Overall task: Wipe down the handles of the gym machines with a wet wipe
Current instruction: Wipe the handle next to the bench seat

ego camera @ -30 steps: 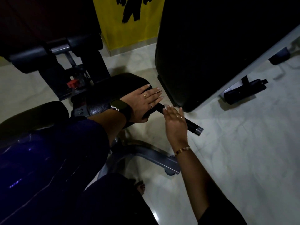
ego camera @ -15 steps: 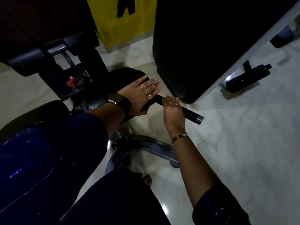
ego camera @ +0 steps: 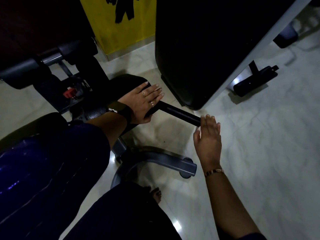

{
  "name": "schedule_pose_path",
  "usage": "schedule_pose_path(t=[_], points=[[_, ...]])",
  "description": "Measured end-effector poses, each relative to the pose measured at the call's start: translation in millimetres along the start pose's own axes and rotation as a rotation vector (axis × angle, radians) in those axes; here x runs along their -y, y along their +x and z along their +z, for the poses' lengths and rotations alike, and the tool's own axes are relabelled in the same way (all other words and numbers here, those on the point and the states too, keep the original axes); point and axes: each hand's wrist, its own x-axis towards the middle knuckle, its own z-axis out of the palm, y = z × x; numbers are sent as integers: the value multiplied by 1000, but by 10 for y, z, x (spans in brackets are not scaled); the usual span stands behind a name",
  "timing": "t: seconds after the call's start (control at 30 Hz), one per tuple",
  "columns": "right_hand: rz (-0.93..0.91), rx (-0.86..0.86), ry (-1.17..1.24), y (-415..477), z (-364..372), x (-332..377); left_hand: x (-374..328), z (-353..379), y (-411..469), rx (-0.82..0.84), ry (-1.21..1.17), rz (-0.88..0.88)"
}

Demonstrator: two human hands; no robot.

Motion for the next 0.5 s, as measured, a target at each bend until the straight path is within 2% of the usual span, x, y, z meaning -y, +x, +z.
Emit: schedule_pose_path(t=[0.07, 0.13, 0.23, 0.33, 0.43, 0.5], points=[[179, 87, 142, 155, -1, 32, 0, 2, 0, 1, 7, 4], [271, 122, 263, 228, 10, 41, -8, 5, -7, -2, 9, 5], [313, 35, 355, 109, 42, 103, 1, 8, -12, -13, 11, 5], [289, -72, 327, -158, 86, 252, -2, 10, -9, -1, 2, 8], [263, -61, 311, -303, 95, 399, -9, 25, -2, -9, 9, 7], [296, -97, 415, -231, 96, 423, 0, 43, 2, -13, 9, 4]])
